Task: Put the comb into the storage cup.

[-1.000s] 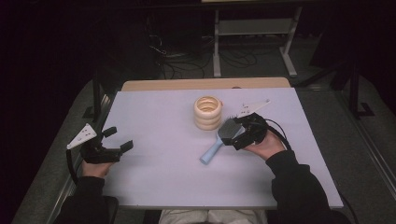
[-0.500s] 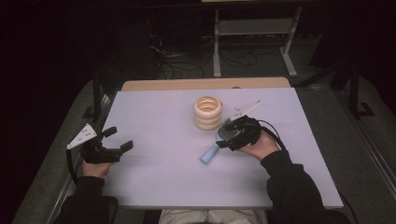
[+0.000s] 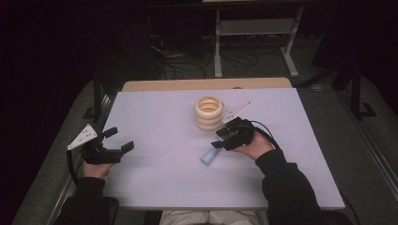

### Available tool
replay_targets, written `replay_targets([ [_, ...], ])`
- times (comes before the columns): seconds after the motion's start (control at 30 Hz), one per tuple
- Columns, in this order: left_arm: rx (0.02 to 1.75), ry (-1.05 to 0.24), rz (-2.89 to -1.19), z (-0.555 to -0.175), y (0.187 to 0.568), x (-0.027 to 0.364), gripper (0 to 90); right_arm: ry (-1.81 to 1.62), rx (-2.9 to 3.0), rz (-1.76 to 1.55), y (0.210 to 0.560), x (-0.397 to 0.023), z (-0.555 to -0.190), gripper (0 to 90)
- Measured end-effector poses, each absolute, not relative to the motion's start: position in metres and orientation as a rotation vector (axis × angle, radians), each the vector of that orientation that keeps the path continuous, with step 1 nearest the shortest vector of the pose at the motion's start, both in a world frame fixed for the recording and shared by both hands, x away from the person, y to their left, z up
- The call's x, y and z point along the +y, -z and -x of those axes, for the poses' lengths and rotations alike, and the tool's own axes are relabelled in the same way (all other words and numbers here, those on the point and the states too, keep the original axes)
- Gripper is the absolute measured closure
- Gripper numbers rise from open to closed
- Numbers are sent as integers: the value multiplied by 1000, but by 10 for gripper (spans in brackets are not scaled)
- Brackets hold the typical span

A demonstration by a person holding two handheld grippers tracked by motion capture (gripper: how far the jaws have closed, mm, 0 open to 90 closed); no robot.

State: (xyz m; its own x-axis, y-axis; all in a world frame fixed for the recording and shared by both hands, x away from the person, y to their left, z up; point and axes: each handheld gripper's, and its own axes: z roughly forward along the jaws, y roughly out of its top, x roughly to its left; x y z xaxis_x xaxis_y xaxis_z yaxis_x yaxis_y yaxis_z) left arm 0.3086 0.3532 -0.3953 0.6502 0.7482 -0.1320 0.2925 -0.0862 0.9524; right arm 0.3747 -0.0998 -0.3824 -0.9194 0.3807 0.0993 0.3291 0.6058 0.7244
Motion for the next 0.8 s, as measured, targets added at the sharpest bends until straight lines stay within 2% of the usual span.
replay_targets([
  [0.27, 861, -471, -1667, -309, 395, 353, 0, -1198, 2729, -631, 386, -92, -379, 667],
  [0.33, 862, -470, -1668, -308, 395, 353, 0, -1175, 2746, -638, 389, -88, -380, 779],
  [0.37, 861, -471, -1668, -309, 395, 353, 0, -1175, 2746, -638, 389, -88, -380, 779],
  [0.47, 861, -471, -1668, -309, 395, 353, 0, -1161, 2761, -632, 392, -85, -382, 874],
  [0.8, 860, -469, -1670, -309, 396, 353, 0, -1060, 2743, -724, 405, -72, -386, 889],
])
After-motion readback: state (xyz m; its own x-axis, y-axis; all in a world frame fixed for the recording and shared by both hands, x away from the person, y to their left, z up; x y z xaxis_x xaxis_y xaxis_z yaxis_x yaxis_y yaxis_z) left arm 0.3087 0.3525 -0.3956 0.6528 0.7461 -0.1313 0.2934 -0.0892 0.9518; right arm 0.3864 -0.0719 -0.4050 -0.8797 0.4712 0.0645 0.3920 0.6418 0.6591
